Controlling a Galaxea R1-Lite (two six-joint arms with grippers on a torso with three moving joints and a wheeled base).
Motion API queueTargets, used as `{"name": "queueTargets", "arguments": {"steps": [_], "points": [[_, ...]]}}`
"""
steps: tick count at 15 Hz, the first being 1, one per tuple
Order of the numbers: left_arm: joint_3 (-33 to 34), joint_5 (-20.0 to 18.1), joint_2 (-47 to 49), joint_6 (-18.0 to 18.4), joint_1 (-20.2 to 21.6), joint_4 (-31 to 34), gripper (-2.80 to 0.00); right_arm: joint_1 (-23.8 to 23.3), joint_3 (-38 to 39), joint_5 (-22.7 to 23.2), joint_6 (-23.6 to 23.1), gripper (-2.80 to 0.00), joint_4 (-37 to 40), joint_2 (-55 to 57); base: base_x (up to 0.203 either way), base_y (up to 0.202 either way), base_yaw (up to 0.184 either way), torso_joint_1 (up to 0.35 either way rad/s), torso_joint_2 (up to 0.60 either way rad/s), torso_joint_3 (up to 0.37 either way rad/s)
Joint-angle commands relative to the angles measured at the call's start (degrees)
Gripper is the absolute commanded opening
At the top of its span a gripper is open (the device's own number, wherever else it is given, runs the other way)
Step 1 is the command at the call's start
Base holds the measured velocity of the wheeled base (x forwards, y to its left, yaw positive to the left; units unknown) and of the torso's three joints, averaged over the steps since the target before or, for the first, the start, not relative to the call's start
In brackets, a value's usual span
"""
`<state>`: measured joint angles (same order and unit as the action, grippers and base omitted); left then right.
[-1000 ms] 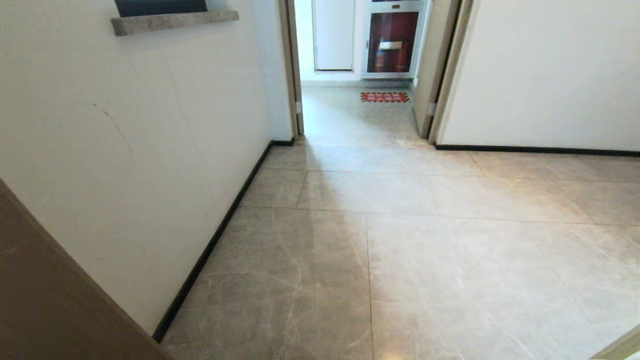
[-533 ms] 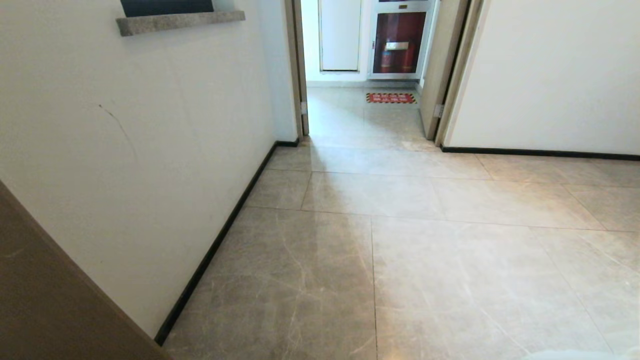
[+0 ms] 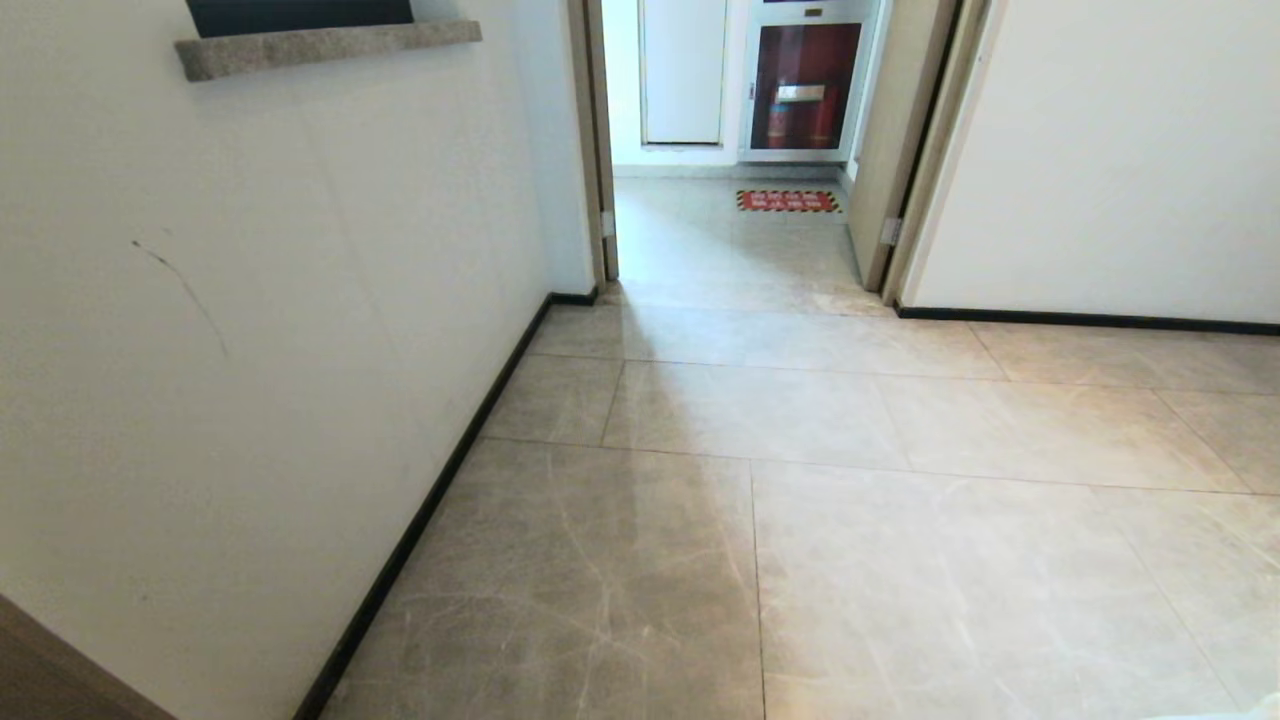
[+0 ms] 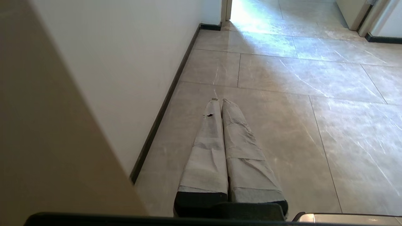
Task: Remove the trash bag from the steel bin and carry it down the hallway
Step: Put the trash bag at the door
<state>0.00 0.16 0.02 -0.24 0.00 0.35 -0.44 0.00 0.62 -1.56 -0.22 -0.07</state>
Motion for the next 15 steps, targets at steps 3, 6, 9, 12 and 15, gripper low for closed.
{"name": "queueTargets", "arguments": {"steps": [3, 6, 9, 12, 15], "points": [[0.0, 0.02, -0.02, -0.02, 0.0, 0.0, -2.8, 0.0, 0.09, -0.01, -0.02, -2.8, -0.04, -0.01, 0.201, 0.0, 0.001, 0.002, 0.0, 0.004], [0.0, 0.02, 0.06, -0.02, 0.0, 0.0, -2.8, 0.0, 0.09, -0.01, -0.02, -2.8, -0.04, -0.01, 0.191, 0.0, -0.001, 0.002, 0.0, 0.003], [0.0, 0.02, -0.02, -0.02, 0.0, 0.0, -2.8, 0.0, 0.09, -0.04, -0.02, -2.8, -0.04, -0.01, 0.194, 0.0, 0.002, 0.002, 0.0, 0.002], [0.0, 0.02, -0.02, -0.02, 0.0, 0.0, -2.8, 0.0, 0.09, -0.09, 0.07, -2.8, -0.04, -0.01, 0.193, 0.0, 0.0, 0.002, 0.0, 0.002], [0.0, 0.02, -0.02, -0.11, 0.0, 0.0, -2.8, 0.0, 0.09, -0.09, 0.03, -2.8, -0.04, -0.01, 0.184, 0.0, -0.001, 0.002, 0.0, 0.001]]}}
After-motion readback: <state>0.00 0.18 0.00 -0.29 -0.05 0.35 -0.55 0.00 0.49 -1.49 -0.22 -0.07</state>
